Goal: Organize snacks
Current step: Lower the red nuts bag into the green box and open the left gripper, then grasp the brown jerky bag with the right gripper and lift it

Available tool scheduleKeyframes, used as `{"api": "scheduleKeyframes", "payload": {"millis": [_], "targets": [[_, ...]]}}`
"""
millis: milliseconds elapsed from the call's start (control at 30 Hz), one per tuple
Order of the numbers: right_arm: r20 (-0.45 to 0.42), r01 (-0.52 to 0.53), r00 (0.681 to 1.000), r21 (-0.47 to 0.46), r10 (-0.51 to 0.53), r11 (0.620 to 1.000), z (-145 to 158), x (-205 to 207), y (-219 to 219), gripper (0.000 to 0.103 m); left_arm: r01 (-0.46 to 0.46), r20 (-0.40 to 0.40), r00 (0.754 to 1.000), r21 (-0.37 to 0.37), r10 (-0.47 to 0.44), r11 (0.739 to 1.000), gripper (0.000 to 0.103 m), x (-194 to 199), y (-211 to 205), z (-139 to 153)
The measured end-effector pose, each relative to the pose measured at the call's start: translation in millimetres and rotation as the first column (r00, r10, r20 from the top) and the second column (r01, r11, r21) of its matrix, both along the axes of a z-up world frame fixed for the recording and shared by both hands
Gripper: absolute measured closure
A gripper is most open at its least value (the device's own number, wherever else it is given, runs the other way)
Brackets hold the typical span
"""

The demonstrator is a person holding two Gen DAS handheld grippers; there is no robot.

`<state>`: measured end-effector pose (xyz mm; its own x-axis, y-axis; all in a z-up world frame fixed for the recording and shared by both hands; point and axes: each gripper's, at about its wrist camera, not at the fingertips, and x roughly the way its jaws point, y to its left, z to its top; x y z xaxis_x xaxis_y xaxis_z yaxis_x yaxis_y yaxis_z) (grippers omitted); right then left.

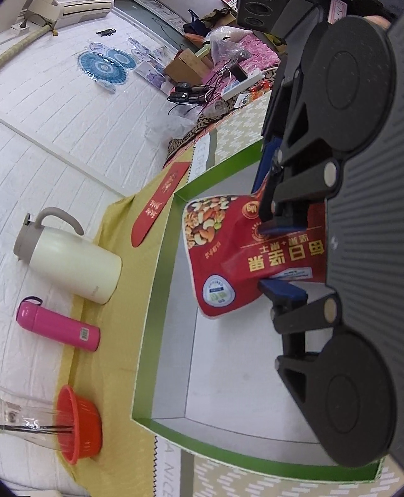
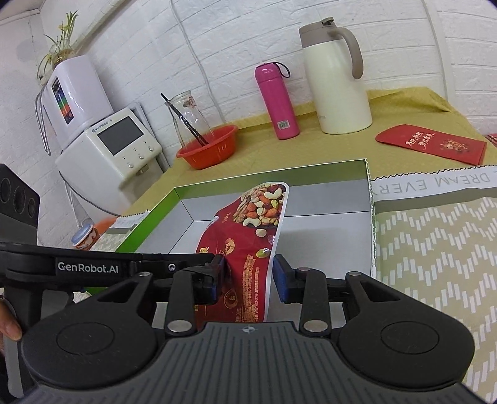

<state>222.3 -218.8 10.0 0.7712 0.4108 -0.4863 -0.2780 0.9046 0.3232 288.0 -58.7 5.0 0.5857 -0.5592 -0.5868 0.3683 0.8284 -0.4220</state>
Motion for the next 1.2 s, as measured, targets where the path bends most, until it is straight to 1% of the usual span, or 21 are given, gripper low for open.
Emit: {"api": "scheduleKeyframes", "payload": {"millis": [67, 100, 133, 167, 200, 267, 333, 400, 467, 600, 700, 767, 900, 967, 1067, 1133, 1200], "targets": [[0.013, 0.003, 1.000, -0.041, -0.002, 0.999, 3, -3, 4, 0.036, -0.040, 0.004, 0.999, 0.011, 0.040, 0.999, 0.071, 0, 3, 0], [0.028, 0.011, 1.000, -0.066, -0.010, 0.998, 6, -5, 4, 0.033, -0.090, 0.018, 0.996, 0.021, 0.089, 0.996, 0.049, -2, 7, 1], [0.049, 0.027, 0.999, -0.086, -0.023, 0.996, 9, -6, 2, 0.014, -0.135, 0.041, 0.990, 0.022, 0.134, 0.991, 0.021, -5, 12, 3], [0.068, 0.038, 0.997, -0.107, -0.030, 0.994, 13, -9, 0, 0.000, -0.151, 0.074, 0.986, 0.006, 0.150, 0.988, 0.019, -9, 16, 5], [0.088, 0.049, 0.995, -0.122, -0.038, 0.991, 16, -13, -1, 0.000, -0.153, 0.101, 0.983, -0.002, 0.152, 0.988, 0.019, -12, 20, 8], [0.143, 0.067, 0.989, -0.154, -0.045, 0.986, 24, -23, -3, 0.000, -0.160, 0.135, 0.979, 0.025, 0.155, 0.987, 0.019, -19, 22, 17], [0.166, 0.068, 0.985, -0.194, -0.035, 0.979, 30, -32, -1, 0.000, -0.158, 0.172, 0.974, 0.061, 0.146, 0.985, 0.019, -28, 21, 25], [0.194, 0.067, 0.981, -0.229, -0.022, 0.971, 36, -43, 4, 0.000, -0.150, 0.204, 0.970, 0.076, 0.132, 0.986, 0.019, -38, 20, 32], [0.199, 0.066, 0.980, -0.269, -0.012, 0.961, 42, -54, 10, 0.000, -0.154, 0.222, 0.966, 0.087, 0.132, 0.984, 0.019, -49, 20, 39], [0.249, 0.073, 0.968, -0.366, 0.022, 0.928, 54, -89, 26, 0.000, -0.135, 0.264, 0.958, 0.078, 0.110, 0.988, 0.019, -83, 25, 57], [0.253, 0.112, 0.967, -0.412, -0.004, 0.904, 60, -120, 34, 0.000, -0.125, 0.288, 0.952, 0.066, 0.101, 0.990, 0.019, -112, 31, 67], [0.261, 0.127, 0.965, -0.400, -0.020, 0.908, 61, -143, 34, 0.000, -0.117, 0.297, 0.950, 0.062, 0.093, 0.991, 0.019, -135, 35, 71], [0.256, 0.119, 0.966, -0.303, -0.039, 0.946, 57, -182, 28, 0.000, -0.081, 0.305, 0.951, 0.066, 0.057, 0.995, 0.019, -176, 41, 70], [0.236, 0.117, 0.970, -0.248, -0.057, 0.962, 52, -196, 25, 0.000, -0.090, 0.314, 0.947, 0.079, 0.061, 0.993, 0.019, -197, 43, 65], [0.202, 0.128, 0.975, -0.182, -0.091, 0.975, 40, -213, 24, 0.000, -0.114, 0.345, 0.935, 0.084, 0.079, 0.990, 0.019, -225, 49, 53], [0.166, 0.142, 0.979, -0.136, -0.119, 0.980, 30, -220, 24, 0.000, -0.135, 0.329, 0.938, 0.059, 0.109, 0.989, 0.019, -238, 56, 42], [0.127, 0.158, 0.981, -0.089, -0.146, 0.983, 20, -228, 23, 0.000, -0.155, 0.288, 0.947, 0.023, 0.142, 0.988, 0.019, -247, 64, 29]]}}
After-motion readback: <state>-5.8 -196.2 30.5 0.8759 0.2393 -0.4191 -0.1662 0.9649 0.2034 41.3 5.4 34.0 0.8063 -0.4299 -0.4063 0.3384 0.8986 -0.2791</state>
